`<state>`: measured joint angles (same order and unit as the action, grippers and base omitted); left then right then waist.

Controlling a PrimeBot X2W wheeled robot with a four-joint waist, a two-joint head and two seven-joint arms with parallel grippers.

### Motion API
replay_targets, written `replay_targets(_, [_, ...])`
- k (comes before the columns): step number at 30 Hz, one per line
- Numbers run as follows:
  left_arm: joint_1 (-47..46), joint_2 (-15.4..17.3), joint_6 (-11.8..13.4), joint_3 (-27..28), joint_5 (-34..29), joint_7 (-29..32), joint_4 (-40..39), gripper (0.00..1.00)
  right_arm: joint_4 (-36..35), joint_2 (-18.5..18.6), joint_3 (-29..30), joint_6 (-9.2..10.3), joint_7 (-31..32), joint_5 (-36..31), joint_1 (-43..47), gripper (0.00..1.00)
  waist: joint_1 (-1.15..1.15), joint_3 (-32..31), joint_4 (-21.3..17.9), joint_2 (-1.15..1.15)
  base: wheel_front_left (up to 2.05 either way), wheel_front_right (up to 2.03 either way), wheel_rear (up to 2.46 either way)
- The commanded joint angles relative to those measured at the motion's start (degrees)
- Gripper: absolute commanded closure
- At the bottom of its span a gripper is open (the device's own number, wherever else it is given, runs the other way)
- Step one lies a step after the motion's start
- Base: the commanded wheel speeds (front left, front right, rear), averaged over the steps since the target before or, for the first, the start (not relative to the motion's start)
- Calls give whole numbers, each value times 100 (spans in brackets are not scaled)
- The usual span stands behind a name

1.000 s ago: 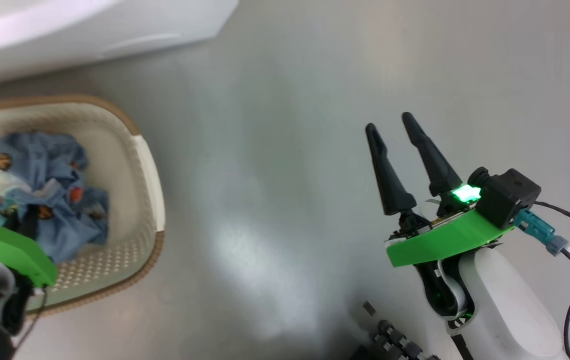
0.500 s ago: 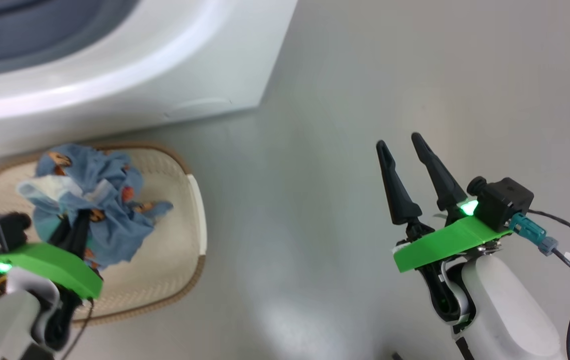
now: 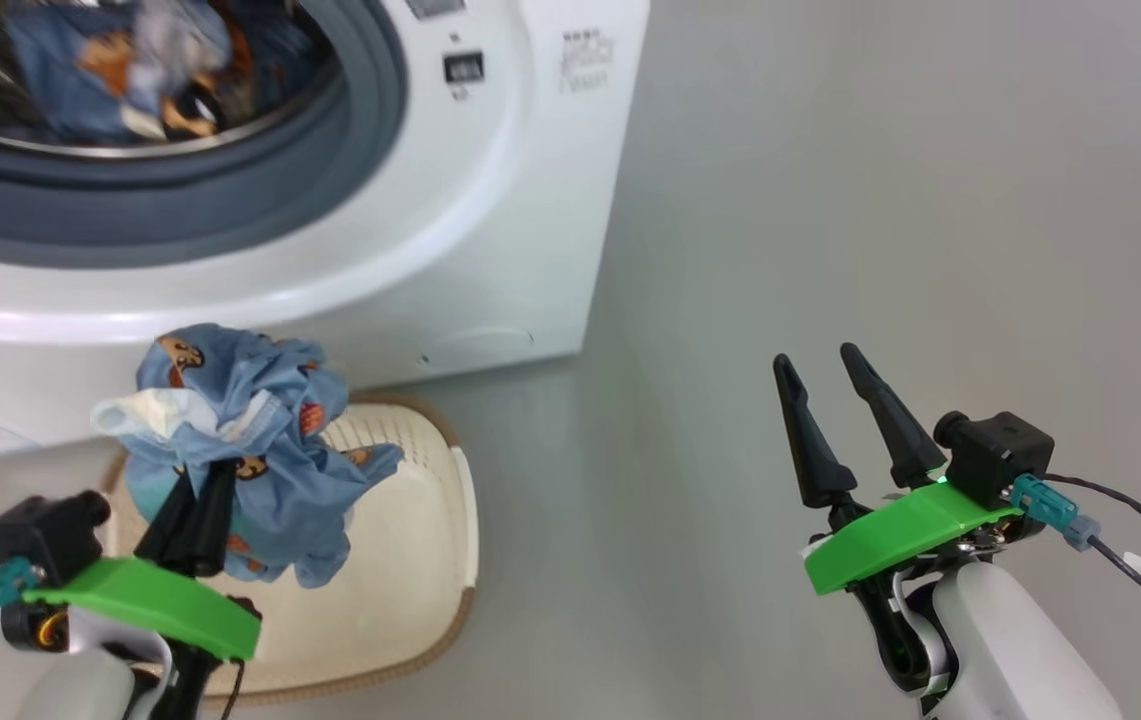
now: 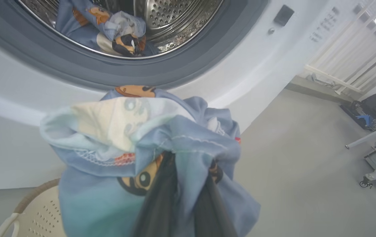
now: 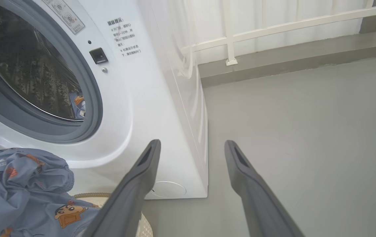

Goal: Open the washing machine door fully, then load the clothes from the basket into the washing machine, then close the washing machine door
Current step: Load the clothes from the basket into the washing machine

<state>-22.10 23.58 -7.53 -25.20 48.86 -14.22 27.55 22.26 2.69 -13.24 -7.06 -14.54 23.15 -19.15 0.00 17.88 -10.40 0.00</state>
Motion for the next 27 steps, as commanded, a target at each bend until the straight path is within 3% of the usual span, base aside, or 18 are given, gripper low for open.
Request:
replay_targets(1, [86, 127, 4, 309, -144, -77, -250, 100, -69, 19, -92, -43, -46, -45, 150, 0, 0, -485, 233, 0, 0, 0, 0])
replay_targets(13, [885, -242, 272, 1074, -858, -77, -1402, 100, 171, 41, 82, -43, -46, -202, 406, 0, 0, -1213, 312, 0, 0, 0, 0])
replay_targets(27, [1272, -342, 654, 1103, -917, -49, -2041, 100, 196, 213, 70, -43, -46, -216, 482, 0, 0, -1431, 384, 0, 0, 0, 0])
